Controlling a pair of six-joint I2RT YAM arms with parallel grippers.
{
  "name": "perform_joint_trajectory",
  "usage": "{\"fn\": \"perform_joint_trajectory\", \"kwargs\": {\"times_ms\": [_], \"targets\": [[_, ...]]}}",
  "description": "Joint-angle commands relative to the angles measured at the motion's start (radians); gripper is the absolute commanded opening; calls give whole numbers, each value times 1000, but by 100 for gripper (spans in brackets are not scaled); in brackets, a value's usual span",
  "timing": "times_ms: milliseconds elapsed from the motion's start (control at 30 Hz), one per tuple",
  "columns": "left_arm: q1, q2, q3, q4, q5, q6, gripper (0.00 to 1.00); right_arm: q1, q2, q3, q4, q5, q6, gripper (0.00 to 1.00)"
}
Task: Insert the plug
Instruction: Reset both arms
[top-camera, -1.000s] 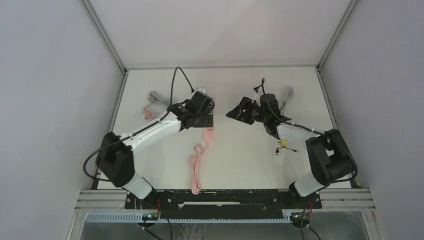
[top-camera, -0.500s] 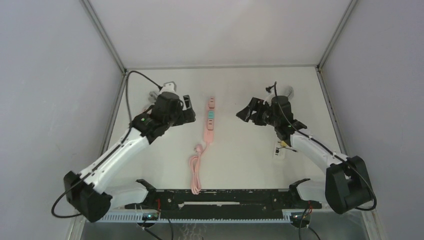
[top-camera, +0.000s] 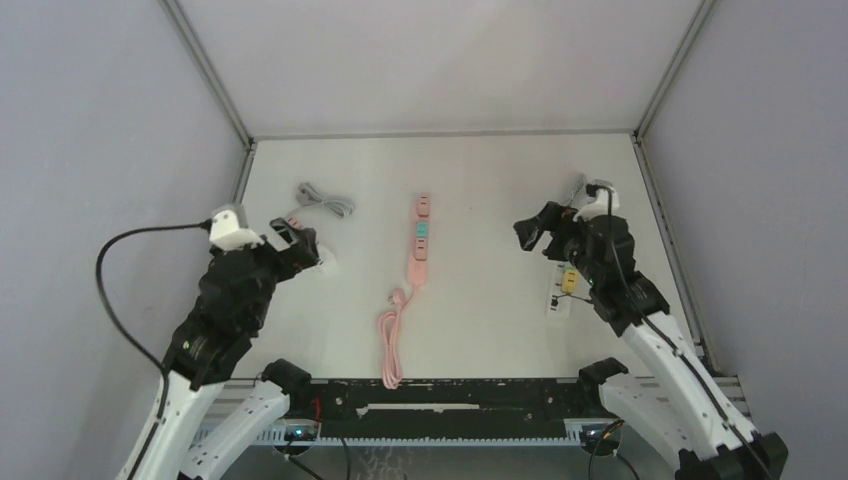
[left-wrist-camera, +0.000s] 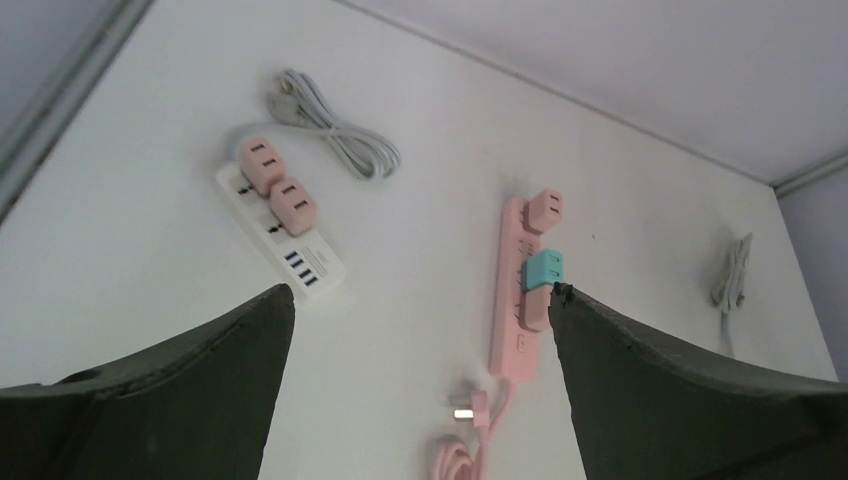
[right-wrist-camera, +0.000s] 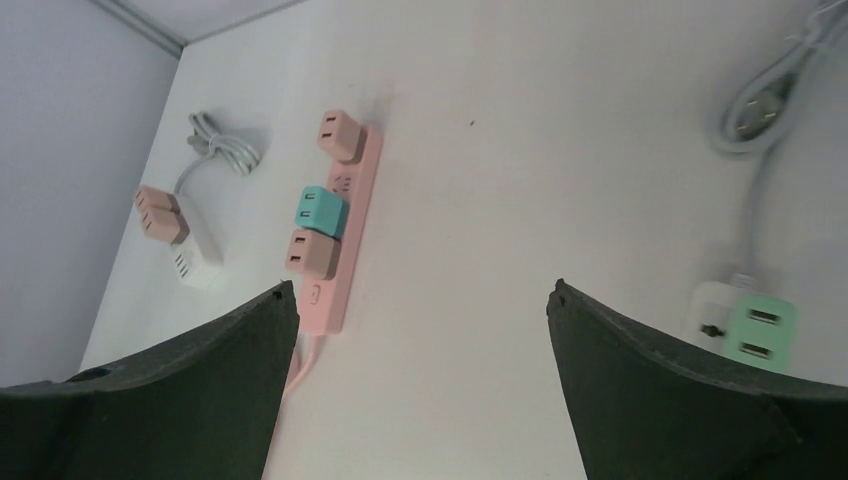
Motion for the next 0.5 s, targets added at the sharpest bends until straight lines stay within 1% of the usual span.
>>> {"fn": "perform_joint_trajectory", "kwargs": {"times_ms": [0, 100, 200, 367, 467], "targets": [[6, -139, -65, 57, -147, 85, 100, -5, -183, 0, -113, 171, -80, 100], [6, -236, -91, 80, -251, 117, 100, -7, -307, 1, -160, 238, -114, 100], [6, -333, -133, 116, -314, 147, 100, -7, -415, 0, -212, 307, -148, 100], [6, -458, -228, 200, -331, 175, 100, -7, -521, -1, -265, 409, -219, 100], [14, -474, -275, 245, -324, 194, 100, -7, -532, -1, -273, 428, -229, 100]]}}
